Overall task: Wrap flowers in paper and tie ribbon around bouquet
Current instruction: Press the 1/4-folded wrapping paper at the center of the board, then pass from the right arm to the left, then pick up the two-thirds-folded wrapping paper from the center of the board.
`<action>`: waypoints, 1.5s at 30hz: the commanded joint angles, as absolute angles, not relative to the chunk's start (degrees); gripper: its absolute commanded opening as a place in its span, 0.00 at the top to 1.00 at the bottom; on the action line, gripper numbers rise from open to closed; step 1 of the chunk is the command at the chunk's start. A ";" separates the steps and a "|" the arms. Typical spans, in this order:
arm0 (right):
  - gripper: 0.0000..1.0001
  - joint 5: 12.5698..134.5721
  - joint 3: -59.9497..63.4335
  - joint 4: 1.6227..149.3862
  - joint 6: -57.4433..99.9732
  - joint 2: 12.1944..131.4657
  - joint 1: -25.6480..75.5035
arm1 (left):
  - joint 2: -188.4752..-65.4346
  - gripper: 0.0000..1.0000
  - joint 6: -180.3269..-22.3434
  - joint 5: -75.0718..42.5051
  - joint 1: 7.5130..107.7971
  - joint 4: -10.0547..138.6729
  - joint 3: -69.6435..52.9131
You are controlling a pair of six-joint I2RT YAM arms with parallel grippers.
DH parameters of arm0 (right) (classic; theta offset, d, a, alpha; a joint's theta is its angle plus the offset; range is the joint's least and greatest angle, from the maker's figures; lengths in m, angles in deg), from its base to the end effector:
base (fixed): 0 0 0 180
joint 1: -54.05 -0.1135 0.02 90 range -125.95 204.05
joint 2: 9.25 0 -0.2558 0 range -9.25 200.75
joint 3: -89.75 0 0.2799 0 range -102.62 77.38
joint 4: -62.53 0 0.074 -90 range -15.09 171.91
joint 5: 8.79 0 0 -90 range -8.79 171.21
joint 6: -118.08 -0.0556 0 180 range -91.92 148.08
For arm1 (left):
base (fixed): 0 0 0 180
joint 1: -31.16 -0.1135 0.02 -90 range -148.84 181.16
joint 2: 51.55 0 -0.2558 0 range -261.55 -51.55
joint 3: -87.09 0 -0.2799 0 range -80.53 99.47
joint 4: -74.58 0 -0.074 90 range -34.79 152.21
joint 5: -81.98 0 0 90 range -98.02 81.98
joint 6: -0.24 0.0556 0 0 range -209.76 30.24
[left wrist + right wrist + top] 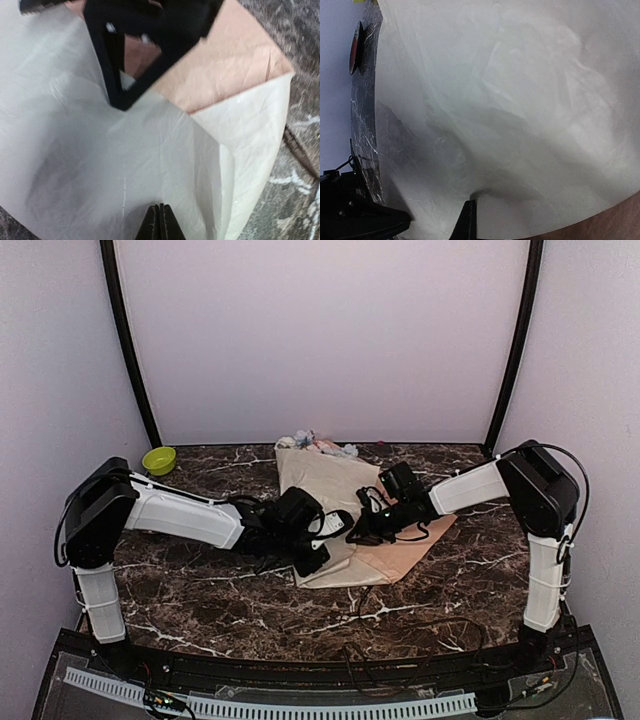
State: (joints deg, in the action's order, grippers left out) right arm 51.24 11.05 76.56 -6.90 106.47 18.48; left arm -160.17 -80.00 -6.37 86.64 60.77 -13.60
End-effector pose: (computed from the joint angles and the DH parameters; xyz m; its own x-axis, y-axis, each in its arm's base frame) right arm 0.3347 0.2735 0.0804 -0.9536 -0.0714 -0.2924 -0.2595 0.6870 0.6787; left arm 0.2508 -0.3619 0.1303 -0.2441 0.6540 -0.7160 0.8656 0.4799 0.1431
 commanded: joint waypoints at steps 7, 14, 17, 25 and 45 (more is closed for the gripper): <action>0.92 53.04 9.01 79.85 -5.02 104.62 18.01 | -160.65 0.93 -79.25 -7.82 89.27 62.12 -18.31; 0.68 59.90 9.87 85.46 -3.47 97.08 18.33 | -162.15 0.86 -79.00 -5.75 89.51 61.84 -17.39; 0.65 66.79 12.94 89.53 -2.60 92.23 18.41 | -162.33 0.80 -78.46 -6.26 89.64 61.81 -16.48; 0.63 73.82 24.49 98.00 -5.94 80.24 17.76 | -165.21 0.69 -76.43 -6.66 90.74 62.90 -13.38; 0.50 67.83 47.53 89.11 -30.12 64.43 15.18 | -170.20 0.59 -75.60 -8.49 92.42 65.14 -7.77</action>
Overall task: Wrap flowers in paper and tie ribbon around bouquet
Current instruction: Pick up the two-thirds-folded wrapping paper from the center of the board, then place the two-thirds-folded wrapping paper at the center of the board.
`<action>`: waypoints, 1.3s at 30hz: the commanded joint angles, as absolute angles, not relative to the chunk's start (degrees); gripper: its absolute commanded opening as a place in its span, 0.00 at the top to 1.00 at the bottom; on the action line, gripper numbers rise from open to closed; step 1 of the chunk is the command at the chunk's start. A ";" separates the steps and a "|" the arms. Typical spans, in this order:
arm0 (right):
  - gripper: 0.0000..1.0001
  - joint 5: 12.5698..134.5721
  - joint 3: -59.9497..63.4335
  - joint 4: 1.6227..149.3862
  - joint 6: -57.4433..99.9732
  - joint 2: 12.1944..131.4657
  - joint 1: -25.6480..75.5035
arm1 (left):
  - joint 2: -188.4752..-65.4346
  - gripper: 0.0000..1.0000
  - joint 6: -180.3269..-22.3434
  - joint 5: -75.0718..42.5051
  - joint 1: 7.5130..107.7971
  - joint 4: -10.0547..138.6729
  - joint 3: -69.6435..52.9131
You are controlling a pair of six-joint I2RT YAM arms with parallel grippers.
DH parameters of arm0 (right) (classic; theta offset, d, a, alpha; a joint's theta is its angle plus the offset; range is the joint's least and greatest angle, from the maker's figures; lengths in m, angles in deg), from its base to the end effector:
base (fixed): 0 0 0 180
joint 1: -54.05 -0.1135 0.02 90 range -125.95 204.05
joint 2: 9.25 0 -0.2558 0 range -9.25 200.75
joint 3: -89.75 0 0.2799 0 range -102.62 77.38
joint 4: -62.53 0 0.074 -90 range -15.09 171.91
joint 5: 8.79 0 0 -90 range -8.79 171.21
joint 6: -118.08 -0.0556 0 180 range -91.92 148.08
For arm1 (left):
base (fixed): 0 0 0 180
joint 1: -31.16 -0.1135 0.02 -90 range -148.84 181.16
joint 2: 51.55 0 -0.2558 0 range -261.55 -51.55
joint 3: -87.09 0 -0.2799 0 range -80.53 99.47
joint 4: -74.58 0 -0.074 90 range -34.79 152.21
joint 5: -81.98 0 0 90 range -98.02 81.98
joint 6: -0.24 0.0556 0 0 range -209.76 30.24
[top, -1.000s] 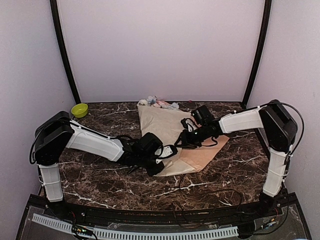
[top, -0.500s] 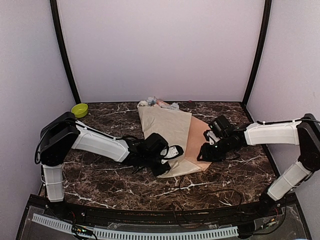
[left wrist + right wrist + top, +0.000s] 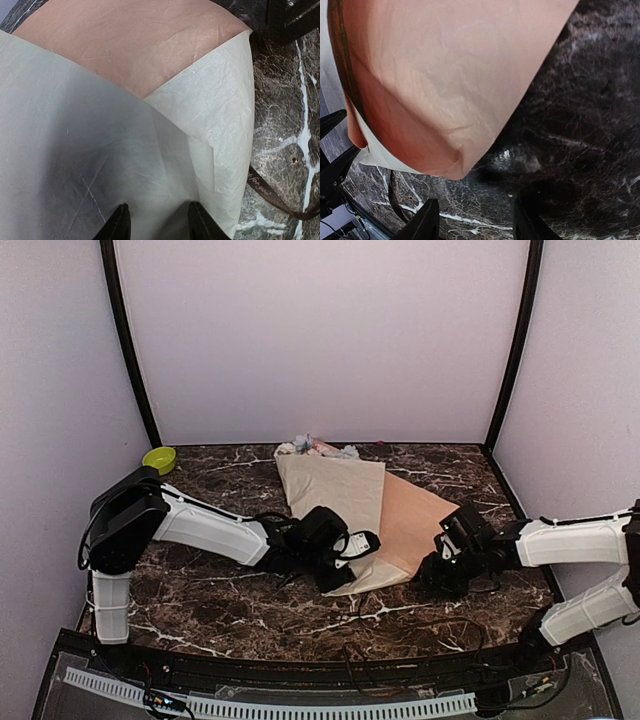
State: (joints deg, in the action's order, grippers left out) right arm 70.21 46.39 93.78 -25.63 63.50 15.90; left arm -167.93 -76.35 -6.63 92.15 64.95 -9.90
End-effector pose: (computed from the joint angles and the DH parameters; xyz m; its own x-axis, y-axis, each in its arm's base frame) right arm 0.1909 0.1634 0.1084 -0.9537 0.2570 -0.1561 0.1500 0.8566 0.4936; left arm 0.2253 -0.4035 0.1003 -0.1210 0.6962 -0.7076 0.9188 0.3484 0.1857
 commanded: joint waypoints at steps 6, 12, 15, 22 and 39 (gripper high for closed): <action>0.47 68.00 46.32 87.21 -29.14 68.81 15.12 | -171.90 0.59 -75.56 -9.48 92.74 64.02 -6.03; 0.47 73.98 46.14 88.80 -30.24 67.85 15.12 | -171.96 0.59 -74.02 -8.58 93.30 62.87 -4.82; 0.48 77.38 46.60 88.06 -31.20 67.26 15.12 | -171.96 0.59 -73.48 -7.70 93.50 62.72 -4.46; 0.55 81.14 46.17 88.90 -30.33 68.49 15.25 | -172.09 0.58 -71.84 -5.95 94.08 62.70 -3.33; 1.00 79.02 42.85 87.67 -26.67 69.39 15.30 | -174.77 0.55 -71.04 -5.55 94.09 64.35 -0.50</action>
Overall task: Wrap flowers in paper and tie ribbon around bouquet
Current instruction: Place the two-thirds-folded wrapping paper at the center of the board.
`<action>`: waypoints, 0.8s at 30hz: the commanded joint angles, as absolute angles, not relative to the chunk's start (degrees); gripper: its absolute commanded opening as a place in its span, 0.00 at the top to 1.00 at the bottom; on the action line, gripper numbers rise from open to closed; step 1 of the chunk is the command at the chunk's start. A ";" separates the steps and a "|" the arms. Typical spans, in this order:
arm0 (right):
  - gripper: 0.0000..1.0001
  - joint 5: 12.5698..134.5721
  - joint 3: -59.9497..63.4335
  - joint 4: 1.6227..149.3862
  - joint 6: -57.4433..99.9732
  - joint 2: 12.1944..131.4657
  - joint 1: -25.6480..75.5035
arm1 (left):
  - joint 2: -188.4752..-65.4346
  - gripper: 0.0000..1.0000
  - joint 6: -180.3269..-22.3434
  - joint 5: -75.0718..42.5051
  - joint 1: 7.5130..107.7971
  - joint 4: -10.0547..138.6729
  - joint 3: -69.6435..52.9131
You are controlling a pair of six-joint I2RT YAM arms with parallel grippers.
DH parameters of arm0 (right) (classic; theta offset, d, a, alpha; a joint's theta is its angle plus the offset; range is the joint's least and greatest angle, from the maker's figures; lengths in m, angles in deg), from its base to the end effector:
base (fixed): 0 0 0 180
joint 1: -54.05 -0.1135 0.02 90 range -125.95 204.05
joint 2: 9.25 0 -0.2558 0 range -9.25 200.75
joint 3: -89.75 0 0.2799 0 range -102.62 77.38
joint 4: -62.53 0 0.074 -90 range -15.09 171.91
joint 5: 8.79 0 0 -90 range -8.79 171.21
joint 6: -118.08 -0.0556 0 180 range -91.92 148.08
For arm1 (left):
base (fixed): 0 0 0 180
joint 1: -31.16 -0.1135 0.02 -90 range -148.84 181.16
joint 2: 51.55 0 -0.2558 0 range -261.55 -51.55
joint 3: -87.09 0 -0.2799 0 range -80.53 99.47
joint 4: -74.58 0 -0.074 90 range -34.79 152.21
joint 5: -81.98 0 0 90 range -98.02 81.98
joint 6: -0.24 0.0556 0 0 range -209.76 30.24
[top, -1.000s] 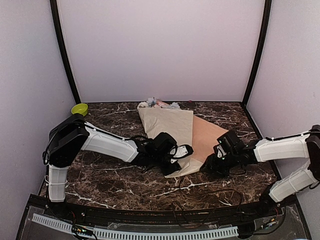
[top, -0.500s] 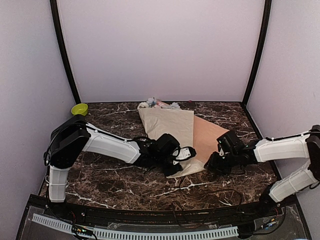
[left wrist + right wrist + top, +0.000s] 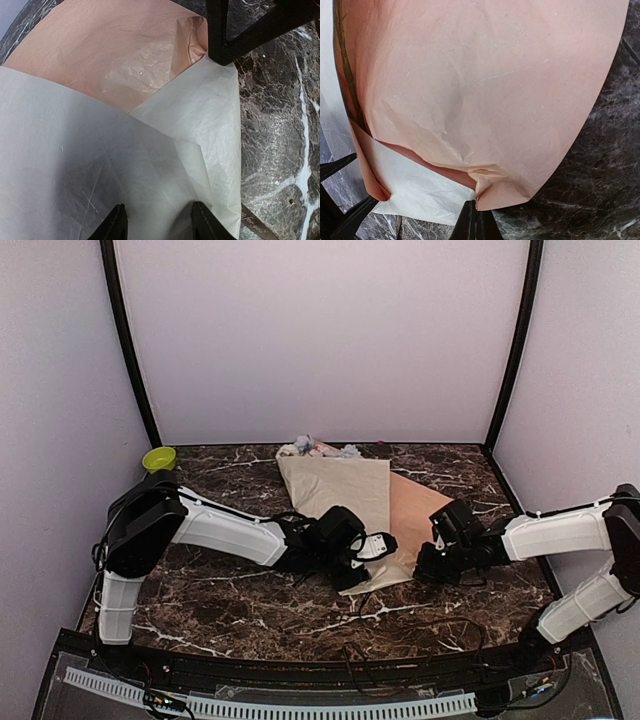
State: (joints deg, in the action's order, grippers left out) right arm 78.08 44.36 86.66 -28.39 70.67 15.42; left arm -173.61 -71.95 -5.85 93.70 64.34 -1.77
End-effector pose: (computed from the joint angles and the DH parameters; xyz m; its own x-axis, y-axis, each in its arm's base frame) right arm 0.2115 0.1729 0.0961 -0.9067 0.3409 -0.2484 0.1996 0.8655 0.4593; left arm 0.2294 -0.4369 0.1012 -0.0218 0.7047 -0.7092 0.9245 0.2842 0.2540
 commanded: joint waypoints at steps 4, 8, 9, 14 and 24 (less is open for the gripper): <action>1.00 81.83 40.29 89.81 -23.75 66.87 14.62 | -175.83 0.55 -70.82 -6.40 94.04 64.35 -0.95; 1.00 84.08 38.27 90.81 -20.92 65.03 12.80 | -176.42 0.55 -71.65 -8.57 94.07 64.23 -2.06; 1.00 84.54 37.63 91.05 -19.94 64.76 12.14 | -176.55 0.55 -71.89 -9.27 94.07 64.23 -2.31; 1.00 84.05 34.98 89.74 -14.94 64.71 9.72 | -177.02 0.56 -72.49 -10.19 94.01 65.00 -3.62; 0.68 79.59 40.72 81.41 -12.90 61.08 9.34 | -177.27 0.56 -75.46 -11.89 93.68 67.63 -5.75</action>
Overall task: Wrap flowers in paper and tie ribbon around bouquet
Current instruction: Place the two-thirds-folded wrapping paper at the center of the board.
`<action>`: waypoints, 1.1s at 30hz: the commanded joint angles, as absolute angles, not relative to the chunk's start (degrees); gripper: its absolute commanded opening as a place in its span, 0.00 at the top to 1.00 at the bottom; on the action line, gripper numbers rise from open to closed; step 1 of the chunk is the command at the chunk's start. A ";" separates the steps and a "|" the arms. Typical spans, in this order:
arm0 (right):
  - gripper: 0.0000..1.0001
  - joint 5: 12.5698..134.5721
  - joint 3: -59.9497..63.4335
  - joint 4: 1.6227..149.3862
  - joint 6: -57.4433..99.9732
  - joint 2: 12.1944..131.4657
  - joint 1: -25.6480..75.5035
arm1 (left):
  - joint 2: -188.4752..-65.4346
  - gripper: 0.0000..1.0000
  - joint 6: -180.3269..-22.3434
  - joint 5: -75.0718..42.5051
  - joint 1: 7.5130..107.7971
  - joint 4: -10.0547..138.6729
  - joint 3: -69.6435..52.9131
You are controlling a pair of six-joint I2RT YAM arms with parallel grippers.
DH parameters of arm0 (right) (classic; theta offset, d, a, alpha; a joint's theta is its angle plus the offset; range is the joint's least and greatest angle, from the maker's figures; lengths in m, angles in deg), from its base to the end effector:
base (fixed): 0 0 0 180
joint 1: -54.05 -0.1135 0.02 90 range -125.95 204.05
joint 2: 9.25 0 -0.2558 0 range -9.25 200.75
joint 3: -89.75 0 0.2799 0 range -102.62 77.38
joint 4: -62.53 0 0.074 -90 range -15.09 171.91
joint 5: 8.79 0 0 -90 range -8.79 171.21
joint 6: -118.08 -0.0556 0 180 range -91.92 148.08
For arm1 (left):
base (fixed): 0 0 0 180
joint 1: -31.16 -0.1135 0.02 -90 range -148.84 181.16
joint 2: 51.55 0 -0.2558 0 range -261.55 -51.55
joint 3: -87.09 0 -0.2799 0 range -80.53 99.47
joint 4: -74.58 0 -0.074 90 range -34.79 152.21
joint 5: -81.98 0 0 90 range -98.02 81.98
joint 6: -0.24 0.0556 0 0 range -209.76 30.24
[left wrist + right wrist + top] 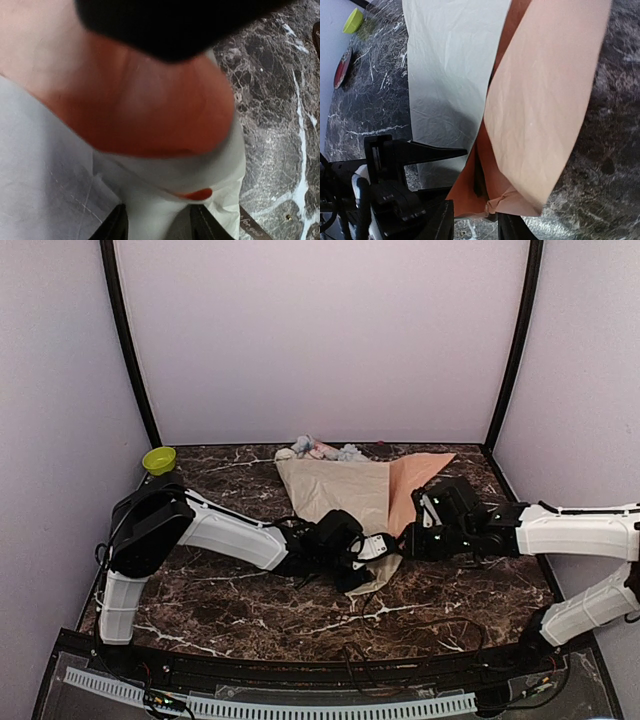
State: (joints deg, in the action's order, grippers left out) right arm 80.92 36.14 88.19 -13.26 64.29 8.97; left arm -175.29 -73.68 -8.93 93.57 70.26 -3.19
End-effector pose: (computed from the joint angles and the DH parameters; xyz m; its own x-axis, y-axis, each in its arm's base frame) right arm 0.2126 0.2136 0.1708 -0.8481 0.0850 -0.5230 -0.2003 0.8624 0.4649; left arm 0.2288 -0.4398 0.0892 -0.0290 0.6535 -0.7564 0.9366 0.2821 0.2078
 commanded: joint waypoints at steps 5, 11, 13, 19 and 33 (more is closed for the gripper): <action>0.56 77.64 48.21 75.15 -18.46 61.72 10.72 | -177.41 0.56 -76.18 -12.33 93.31 67.39 -5.75; 0.52 86.16 47.67 82.72 -22.89 61.33 10.79 | -177.40 0.56 -76.27 -11.84 93.02 66.64 -5.33; 0.52 89.86 46.81 87.64 -22.72 59.90 10.81 | -177.41 0.56 -76.16 -11.59 93.03 66.23 -5.09; 0.55 92.30 43.30 93.05 -18.85 54.49 11.08 | -177.41 0.56 -76.15 -11.10 93.03 65.94 -4.96; 0.87 65.96 43.96 71.59 -14.69 68.85 14.38 | -177.32 0.56 -76.79 -10.57 93.03 65.21 -4.67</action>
State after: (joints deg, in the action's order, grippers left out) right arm 70.36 42.83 76.87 -14.12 66.67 12.43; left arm -175.36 -76.48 -10.59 92.91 71.31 -3.74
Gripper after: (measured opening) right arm 0.150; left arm 0.442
